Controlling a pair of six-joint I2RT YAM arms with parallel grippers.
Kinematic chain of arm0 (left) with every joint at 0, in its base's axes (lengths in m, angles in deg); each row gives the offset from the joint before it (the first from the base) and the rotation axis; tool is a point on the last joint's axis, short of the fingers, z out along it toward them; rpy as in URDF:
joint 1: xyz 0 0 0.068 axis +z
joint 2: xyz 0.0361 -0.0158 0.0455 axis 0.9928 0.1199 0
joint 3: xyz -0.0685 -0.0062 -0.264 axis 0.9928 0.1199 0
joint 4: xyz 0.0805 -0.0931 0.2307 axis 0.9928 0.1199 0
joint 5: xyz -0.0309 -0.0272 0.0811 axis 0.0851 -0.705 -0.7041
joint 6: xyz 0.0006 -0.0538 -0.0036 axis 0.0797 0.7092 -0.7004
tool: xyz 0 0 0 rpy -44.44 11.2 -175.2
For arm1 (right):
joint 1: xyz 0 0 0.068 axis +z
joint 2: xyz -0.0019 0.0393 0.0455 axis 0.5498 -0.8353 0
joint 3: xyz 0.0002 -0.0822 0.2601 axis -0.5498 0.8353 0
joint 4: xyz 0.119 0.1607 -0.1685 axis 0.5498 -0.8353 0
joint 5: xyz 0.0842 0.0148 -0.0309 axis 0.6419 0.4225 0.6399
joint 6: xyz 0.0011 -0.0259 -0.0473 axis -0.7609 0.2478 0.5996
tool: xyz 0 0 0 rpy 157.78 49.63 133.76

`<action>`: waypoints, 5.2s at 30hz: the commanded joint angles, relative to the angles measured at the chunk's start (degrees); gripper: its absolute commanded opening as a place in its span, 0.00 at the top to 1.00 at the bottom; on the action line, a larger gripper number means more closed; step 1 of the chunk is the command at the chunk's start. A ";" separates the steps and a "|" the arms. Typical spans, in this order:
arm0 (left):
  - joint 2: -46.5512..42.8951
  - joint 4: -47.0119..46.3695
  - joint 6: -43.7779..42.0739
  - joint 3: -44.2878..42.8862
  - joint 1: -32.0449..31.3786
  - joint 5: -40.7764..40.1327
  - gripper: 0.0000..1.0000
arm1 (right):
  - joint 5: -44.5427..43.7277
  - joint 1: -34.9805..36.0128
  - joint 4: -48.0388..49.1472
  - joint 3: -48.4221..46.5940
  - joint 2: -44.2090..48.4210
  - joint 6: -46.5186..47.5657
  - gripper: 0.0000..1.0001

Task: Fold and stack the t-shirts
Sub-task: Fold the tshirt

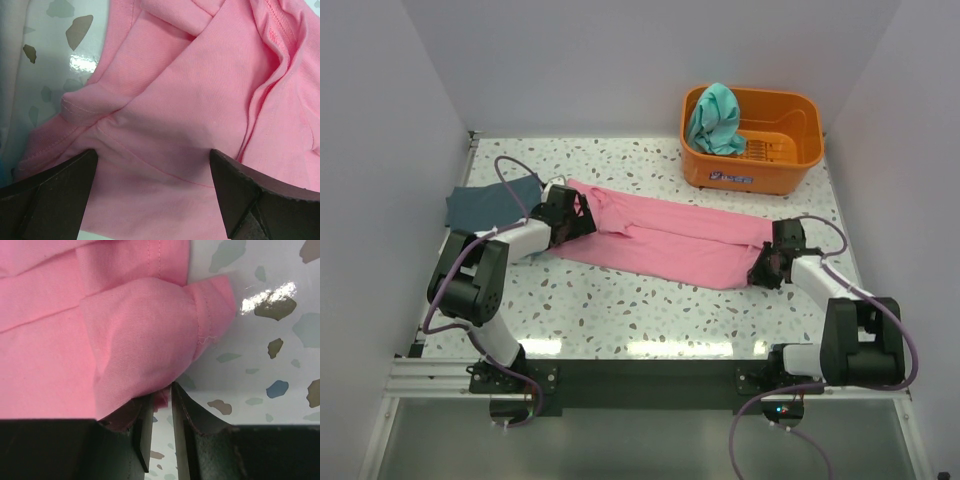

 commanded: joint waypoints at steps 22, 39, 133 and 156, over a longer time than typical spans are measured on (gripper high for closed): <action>3.81 2.87 0.22 -0.86 1.08 0.01 0.00 | -28.76 1.53 -23.32 -6.98 3.54 -6.45 1.00; 3.90 3.22 -0.66 -2.18 2.05 1.94 0.00 | -34.31 1.97 -38.37 -13.14 -4.29 -12.18 0.20; -7.88 -1.00 -4.27 -9.49 -12.37 7.48 0.00 | -5.31 4.43 -8.76 -21.40 -3.48 2.60 0.01; 33.40 2.78 -5.75 -39.15 -4.19 15.30 0.00 | -1.63 26.30 -1.55 -5.32 -9.29 -9.51 0.02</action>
